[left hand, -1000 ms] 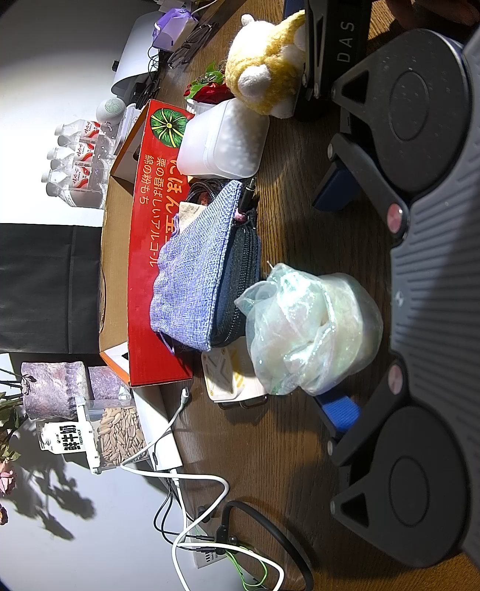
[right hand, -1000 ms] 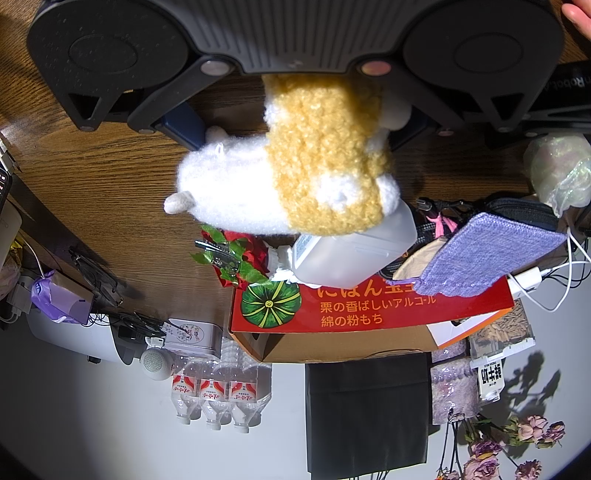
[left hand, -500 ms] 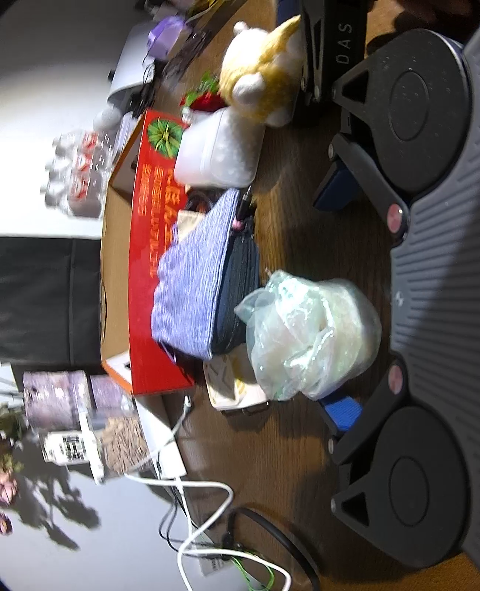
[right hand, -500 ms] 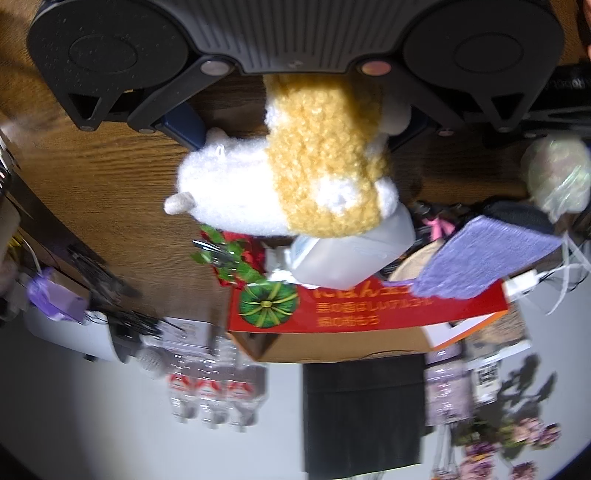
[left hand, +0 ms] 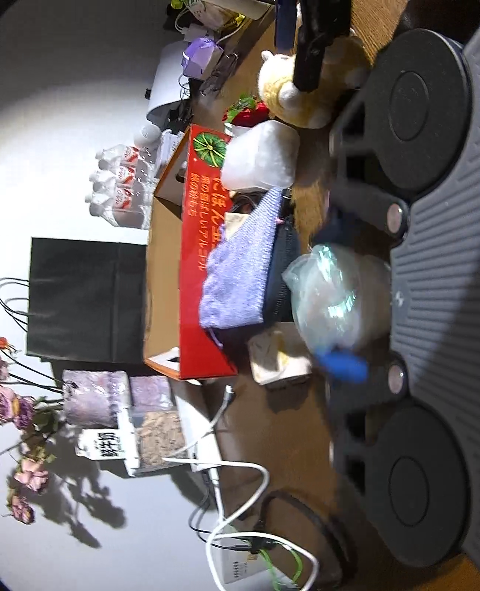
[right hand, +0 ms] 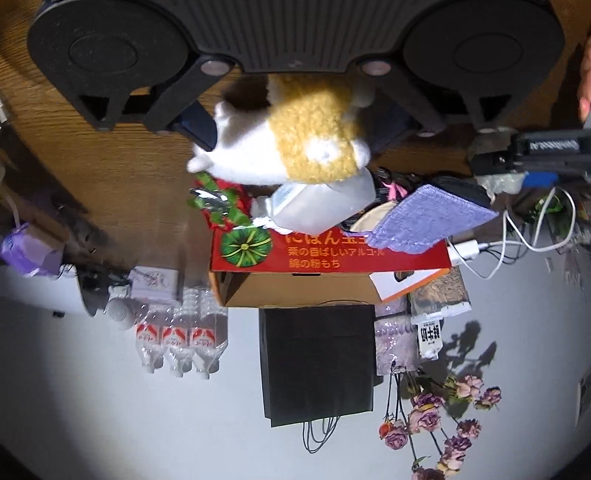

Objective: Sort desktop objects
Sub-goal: 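Grasp the bagged cup with the left tool while the right tool grasps the plush toy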

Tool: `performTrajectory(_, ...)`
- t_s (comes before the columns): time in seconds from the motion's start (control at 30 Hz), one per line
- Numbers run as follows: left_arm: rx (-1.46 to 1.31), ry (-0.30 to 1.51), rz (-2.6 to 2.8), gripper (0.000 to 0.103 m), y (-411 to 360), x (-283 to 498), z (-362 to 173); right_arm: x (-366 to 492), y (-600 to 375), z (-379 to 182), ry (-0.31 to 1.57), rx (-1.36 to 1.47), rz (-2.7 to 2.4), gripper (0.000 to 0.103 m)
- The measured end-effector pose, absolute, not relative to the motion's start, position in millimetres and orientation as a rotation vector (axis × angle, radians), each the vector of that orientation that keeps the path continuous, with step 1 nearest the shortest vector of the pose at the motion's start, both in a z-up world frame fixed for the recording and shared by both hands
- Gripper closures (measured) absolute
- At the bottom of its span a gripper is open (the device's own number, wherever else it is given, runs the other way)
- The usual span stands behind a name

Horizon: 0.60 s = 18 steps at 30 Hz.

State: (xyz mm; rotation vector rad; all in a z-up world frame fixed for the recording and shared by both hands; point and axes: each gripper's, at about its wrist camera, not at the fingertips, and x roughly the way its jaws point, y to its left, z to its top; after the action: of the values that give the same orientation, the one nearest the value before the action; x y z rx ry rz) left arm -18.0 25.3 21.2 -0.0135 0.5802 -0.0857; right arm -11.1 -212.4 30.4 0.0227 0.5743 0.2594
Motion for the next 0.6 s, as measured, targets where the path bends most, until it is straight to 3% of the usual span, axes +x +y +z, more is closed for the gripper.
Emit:
performTrajectory(0.07, -0.024, 0.580, -0.085, 0.056, 26.9, -25.8, 22.1, -11.4, -207.6, 26.2, 0.597, 0.015, 0.267, 0.053)
performTrajectory(0.33, 0.019, 0.529, -0.141, 0.062, 17.1, -69.1, 37.0, -57.6, -205.1, 32.8, 0.520, -0.024, 0.269, 0.057)
performTrajectory(0.6, -0.005, 0.422, -0.164, 0.065, 16.5, -76.7, 77.2, -82.6, -224.8, 83.6, 0.373, 0.010, 0.253, 0.057)
